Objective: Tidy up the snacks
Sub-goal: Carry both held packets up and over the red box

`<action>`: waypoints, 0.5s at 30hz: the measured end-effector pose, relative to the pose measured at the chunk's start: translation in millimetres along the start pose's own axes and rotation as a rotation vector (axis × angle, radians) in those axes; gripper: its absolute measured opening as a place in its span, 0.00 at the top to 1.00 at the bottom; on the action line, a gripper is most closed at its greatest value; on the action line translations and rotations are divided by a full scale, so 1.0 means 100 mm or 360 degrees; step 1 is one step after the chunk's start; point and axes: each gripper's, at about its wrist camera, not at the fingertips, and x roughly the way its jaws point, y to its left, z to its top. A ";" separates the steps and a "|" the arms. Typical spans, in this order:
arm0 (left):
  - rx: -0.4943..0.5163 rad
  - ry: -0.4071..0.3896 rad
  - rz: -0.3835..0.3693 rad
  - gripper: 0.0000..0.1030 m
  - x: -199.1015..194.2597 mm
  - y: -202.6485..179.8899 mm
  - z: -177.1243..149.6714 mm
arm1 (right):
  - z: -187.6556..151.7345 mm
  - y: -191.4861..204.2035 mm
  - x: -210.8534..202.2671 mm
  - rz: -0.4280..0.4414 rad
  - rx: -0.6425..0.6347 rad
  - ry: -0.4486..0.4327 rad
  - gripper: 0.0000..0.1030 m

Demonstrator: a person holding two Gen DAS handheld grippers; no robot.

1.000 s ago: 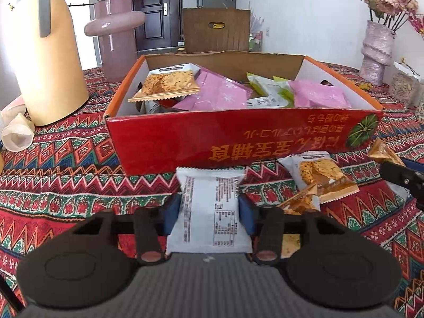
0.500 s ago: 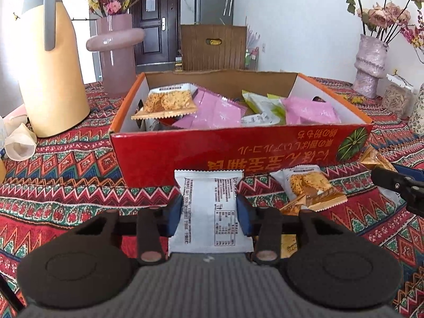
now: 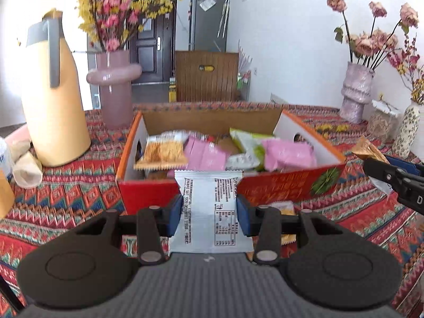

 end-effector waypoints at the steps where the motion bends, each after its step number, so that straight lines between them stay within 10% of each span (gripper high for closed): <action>1: 0.0005 -0.0014 0.0000 0.58 -0.02 -0.02 0.04 | 0.05 0.00 0.00 0.0001 0.0003 -0.0021 0.62; 15: -0.0086 -0.0119 0.0048 0.58 0.11 -0.08 0.55 | 0.67 0.26 0.40 0.0045 -0.0070 -0.0179 0.62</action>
